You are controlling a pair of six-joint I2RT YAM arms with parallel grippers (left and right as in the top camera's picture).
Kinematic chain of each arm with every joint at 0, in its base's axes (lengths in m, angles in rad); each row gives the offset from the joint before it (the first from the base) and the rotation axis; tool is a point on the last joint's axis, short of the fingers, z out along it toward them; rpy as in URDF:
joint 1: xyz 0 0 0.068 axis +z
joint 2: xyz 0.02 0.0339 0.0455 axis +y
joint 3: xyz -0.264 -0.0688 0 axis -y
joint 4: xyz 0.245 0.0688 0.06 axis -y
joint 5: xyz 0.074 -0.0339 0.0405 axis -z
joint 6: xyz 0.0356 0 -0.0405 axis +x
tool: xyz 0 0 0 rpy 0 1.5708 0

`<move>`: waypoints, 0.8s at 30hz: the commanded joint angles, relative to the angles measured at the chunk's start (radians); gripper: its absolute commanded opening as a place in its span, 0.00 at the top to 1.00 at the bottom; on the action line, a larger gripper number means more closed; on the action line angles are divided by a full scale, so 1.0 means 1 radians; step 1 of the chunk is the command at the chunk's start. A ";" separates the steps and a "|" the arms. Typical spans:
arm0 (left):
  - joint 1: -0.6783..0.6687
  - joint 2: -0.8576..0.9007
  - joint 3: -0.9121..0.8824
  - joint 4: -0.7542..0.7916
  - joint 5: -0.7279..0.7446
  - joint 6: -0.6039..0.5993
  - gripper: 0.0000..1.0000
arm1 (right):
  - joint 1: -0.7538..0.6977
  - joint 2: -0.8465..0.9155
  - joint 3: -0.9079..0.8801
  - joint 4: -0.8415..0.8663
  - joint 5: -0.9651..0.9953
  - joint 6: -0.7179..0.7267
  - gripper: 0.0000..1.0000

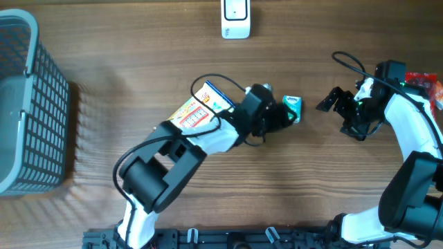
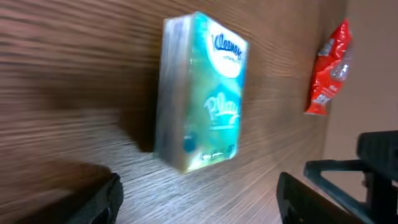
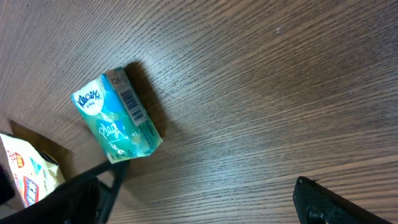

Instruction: Scan the item barcode

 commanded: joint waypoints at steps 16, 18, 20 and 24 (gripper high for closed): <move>-0.027 0.078 0.000 0.062 -0.253 -0.059 0.71 | -0.001 0.013 -0.011 0.007 -0.016 -0.013 0.00; -0.027 0.078 0.000 0.063 -0.253 -0.075 0.73 | -0.001 0.013 -0.011 0.006 -0.016 -0.013 0.00; -0.027 0.078 0.000 0.063 -0.253 -0.105 0.80 | -0.001 0.013 -0.011 0.006 -0.016 -0.013 0.00; -0.027 0.078 0.000 0.070 -0.252 -0.111 0.96 | -0.001 0.013 -0.011 0.006 -0.016 -0.014 0.00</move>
